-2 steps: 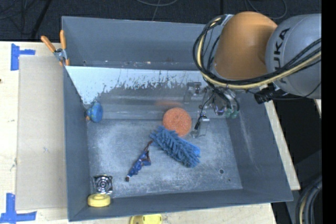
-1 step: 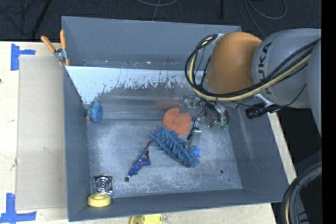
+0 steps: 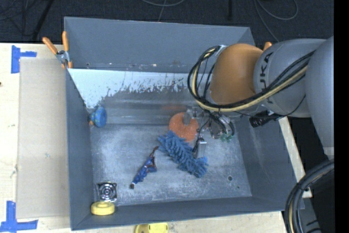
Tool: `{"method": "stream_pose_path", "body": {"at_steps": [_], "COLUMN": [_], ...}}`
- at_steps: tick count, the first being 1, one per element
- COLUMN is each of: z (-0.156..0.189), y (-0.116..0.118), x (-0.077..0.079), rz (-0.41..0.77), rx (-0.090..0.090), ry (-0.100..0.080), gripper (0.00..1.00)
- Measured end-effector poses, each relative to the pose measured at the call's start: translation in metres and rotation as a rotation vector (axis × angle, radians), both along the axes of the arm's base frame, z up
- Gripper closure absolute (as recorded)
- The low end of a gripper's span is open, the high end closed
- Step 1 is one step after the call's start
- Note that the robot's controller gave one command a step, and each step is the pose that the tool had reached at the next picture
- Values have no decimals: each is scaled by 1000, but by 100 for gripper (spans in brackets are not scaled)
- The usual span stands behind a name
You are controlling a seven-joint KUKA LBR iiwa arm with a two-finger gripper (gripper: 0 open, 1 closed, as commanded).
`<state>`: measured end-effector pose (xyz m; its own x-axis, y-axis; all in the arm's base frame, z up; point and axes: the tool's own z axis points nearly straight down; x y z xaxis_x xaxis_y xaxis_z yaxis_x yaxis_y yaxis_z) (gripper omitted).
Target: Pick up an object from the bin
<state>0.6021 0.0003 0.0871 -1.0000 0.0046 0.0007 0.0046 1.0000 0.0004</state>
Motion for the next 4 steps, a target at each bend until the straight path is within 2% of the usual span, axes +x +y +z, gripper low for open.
{"method": "stream_pose_path", "body": {"at_steps": [1, 2, 4], "z": [-6, -6, -11], "y": [-3, -3, -3], "x": [-11, -11, -14], "rz": [-262, -261, -261], "rx": [0, 0, 0], "ry": [-8, -9, -4], "gripper": [100, 0, 0]}}
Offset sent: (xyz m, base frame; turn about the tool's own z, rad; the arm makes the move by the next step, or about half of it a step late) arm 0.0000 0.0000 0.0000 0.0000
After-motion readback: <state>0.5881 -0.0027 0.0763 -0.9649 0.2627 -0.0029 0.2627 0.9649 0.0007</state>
